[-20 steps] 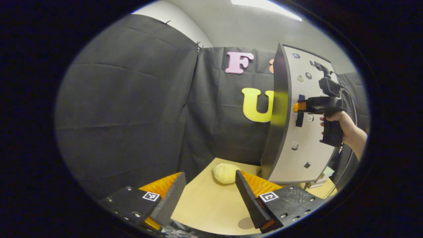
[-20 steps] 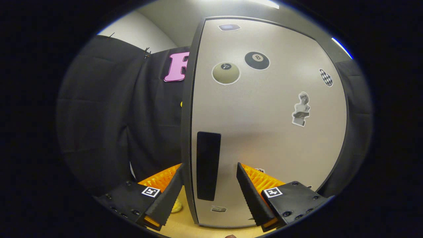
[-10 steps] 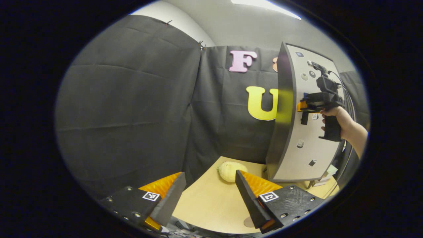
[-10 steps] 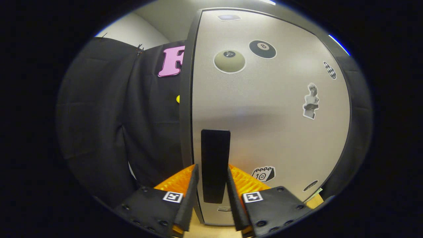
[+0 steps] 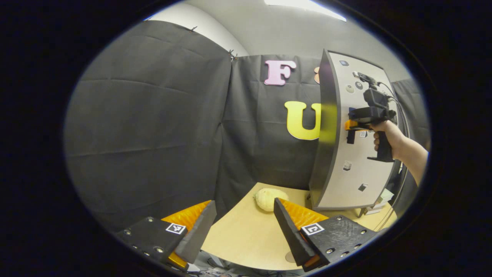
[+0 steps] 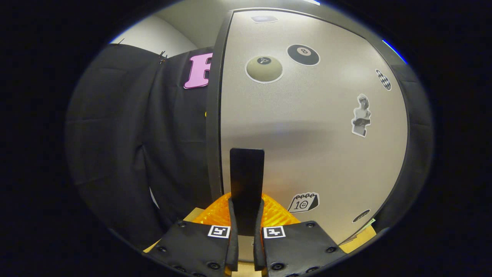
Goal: Open the cabinet door with the right hand, grasp the bottle in the cabinet with the left hand and place it on the coaster, then close the cabinet door with the right hand.
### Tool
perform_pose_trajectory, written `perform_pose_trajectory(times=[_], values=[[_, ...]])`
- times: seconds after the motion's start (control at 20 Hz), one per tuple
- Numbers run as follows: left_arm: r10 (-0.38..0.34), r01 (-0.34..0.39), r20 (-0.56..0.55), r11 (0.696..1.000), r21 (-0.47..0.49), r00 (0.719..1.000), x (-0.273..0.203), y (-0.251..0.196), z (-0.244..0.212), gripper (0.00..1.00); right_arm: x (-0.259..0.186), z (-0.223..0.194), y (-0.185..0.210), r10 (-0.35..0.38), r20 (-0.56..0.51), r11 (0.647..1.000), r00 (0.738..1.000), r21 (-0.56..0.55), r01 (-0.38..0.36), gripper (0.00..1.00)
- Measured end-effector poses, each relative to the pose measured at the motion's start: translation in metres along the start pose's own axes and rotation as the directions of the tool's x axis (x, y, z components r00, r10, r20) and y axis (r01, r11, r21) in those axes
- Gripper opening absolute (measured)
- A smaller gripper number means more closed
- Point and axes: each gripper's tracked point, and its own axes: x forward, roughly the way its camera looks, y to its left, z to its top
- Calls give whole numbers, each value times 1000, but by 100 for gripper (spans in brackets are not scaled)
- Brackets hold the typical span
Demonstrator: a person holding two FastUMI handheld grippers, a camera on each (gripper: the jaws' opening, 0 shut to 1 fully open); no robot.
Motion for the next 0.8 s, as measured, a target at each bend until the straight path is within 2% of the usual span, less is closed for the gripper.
perform_pose_trajectory(times=[0.05,0.15,0.2,0.25,0.35,0.4,0.45,0.55,0.65,0.75,0.8], values=[[-1,1,-1,1000,2,1000,-1,-1,-1,93,-3,0,1,14,1,1000,1000,0,-14,10],[2,-2,2,1000,2,1000,-2,-1,-2,93,-5,-2,1,40,-3,999,999,-13,-40,12],[4,-4,1,1000,1,1000,-2,-1,-2,89,-9,-2,1,48,1,999,999,-14,-48,7],[5,-5,-1,1000,-2,1000,-1,-3,-4,93,-14,-3,2,61,0,998,998,-21,-61,7],[-1,1,-6,1000,-5,1000,-3,-9,-5,93,-27,-3,5,97,10,995,995,-21,-97,3],[-4,4,-6,1000,-2,1000,-4,-12,-5,89,-31,-4,5,117,13,993,993,-28,-117,3],[-9,9,-6,1000,2,1000,-6,-15,-6,93,-38,-3,5,137,16,990,990,-36,-136,3],[-22,22,-7,1000,13,1000,-13,-24,-8,93,-59,-3,9,174,16,984,985,-41,-173,7],[-36,36,-2,999,23,999,-19,-33,-9,89,-74,-5,9,205,14,978,979,-36,-204,7],[-51,51,2,998,31,999,-23,-43,-7,93,-83,-6,3,224,16,974,974,-39,-223,3],[-58,58,3,998,35,998,-26,-48,-6,89,-89,-5,2,231,18,972,973,-40,-231,7]])
